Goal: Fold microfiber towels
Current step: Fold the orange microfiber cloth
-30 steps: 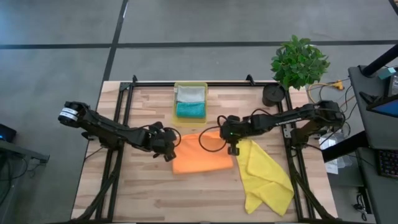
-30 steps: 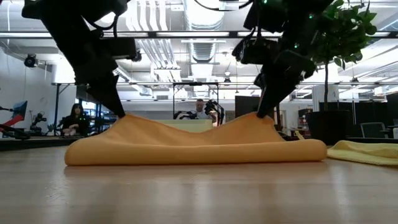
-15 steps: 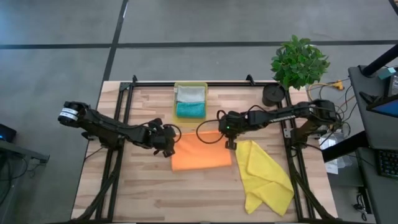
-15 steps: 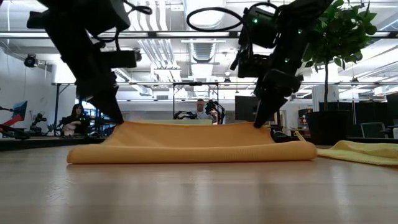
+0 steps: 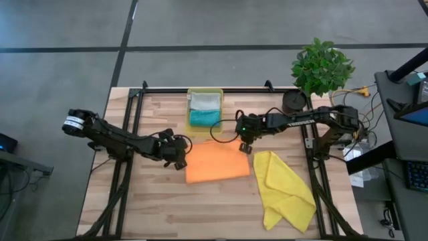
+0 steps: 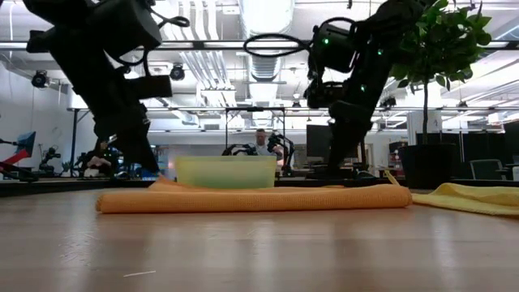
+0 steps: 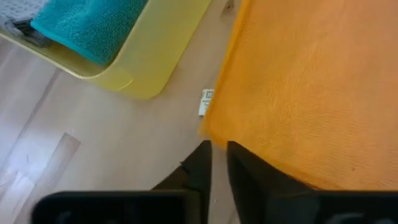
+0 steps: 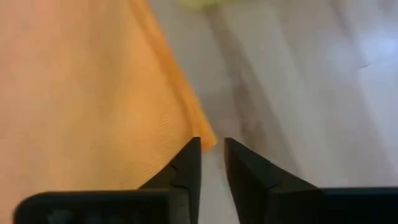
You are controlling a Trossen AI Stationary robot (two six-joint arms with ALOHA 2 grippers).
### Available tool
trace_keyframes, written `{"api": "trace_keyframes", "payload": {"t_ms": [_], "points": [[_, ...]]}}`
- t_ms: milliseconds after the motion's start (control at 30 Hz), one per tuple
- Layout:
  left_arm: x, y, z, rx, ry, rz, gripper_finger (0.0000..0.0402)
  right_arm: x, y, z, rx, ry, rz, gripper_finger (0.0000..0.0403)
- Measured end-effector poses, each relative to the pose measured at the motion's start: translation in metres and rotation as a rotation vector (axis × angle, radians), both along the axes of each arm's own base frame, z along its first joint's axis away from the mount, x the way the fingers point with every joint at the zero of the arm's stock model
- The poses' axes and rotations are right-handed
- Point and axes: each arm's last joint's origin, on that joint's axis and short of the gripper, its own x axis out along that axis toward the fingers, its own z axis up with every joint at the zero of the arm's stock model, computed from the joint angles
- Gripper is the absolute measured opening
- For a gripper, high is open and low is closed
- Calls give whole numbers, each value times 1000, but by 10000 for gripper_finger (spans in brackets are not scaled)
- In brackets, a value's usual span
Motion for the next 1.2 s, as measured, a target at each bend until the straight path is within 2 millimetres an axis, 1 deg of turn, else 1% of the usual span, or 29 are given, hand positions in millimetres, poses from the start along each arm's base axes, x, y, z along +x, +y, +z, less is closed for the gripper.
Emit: {"api": "trace_keyframes", "payload": {"t_ms": [100,167,267,433,533,600,733,800,867,933,1033,1100,1200], "points": [[-1,2,7,-5,-30,8,78,-3,-6,15,-15,-39,-26,88],[-2,4,13,-10,-56,17,101,-4,-9,31,-19,-85,-46,102],[-1,6,29,-17,-124,16,126,-9,-8,54,-6,-157,-91,114],[-3,6,62,-3,-237,-34,134,-22,5,86,69,-298,-170,118],[-4,6,84,-86,-419,34,134,-29,15,98,96,-352,-174,113],[-3,6,101,-148,-570,64,134,-33,21,104,111,-377,-172,110],[-4,6,120,-195,-765,65,134,-34,33,109,137,-405,-148,105],[-5,6,119,-233,-788,92,134,-33,39,110,151,-420,-138,104],[-3,4,119,-323,-813,108,134,-33,45,109,172,-414,-132,105],[-2,1,116,-419,-784,47,134,-32,50,107,194,-411,-136,106],[3,-7,110,-565,-701,-109,134,-33,59,102,224,-379,-121,106],[4,-17,103,-640,-630,-198,134,-32,66,97,244,-361,-84,105],[8,-37,97,-682,-571,-283,135,-36,76,85,264,-312,-30,105]]}}
